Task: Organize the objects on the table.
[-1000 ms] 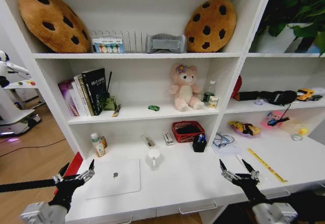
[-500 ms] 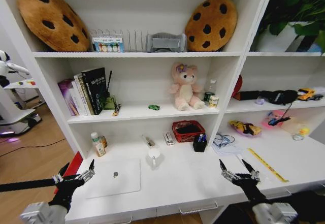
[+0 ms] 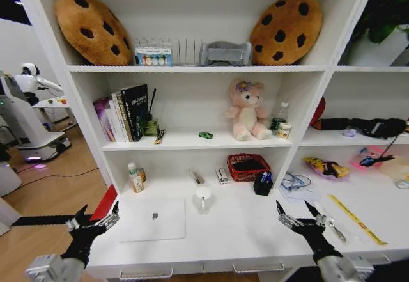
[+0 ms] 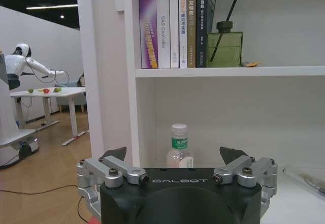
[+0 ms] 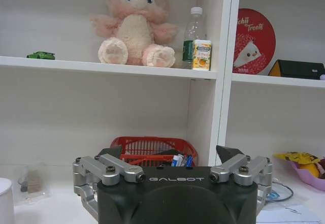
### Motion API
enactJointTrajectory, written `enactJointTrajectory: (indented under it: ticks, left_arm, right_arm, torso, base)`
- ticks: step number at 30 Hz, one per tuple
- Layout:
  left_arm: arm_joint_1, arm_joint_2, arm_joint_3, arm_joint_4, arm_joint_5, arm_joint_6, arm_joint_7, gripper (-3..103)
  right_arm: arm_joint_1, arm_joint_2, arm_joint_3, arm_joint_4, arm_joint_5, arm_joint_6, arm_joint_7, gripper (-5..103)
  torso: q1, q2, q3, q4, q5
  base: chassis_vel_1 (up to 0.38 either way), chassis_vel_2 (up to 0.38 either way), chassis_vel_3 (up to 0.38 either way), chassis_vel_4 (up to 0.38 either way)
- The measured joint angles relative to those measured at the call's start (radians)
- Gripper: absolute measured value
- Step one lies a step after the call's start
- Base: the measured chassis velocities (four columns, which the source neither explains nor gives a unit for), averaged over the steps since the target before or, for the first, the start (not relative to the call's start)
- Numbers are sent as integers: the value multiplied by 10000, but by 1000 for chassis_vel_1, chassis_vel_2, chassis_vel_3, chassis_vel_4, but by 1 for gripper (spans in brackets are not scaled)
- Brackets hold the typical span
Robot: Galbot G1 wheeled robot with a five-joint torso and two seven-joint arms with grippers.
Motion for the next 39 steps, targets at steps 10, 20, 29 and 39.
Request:
enactJointTrajectory:
  ticks: [10,20,29,39]
  left_arm:
    - [0,0,0,0,0,0,0,100]
    - [0,0,0,0,0,0,0,100]
    - [0,0,0,0,0,0,0,100]
    - [-1,0,0,0,0,0,0,100]
  right_arm:
    - [0,0,0,0,0,0,0,100]
    - [0,0,0,0,0,0,0,100]
    - [0,0,0,0,0,0,0,100]
    - [0,0,0,0,0,0,0,100]
  torso:
    - [68,153,82,0,0]
    - [165,360,193,0,1]
    - [170,361,197,-2,2]
    - [163,352,190,-4,4]
  base:
    - [0,0,0,0]
    - [0,0,0,0]
    - [19,-3,-24,6]
    - [159,-93,-168,110]
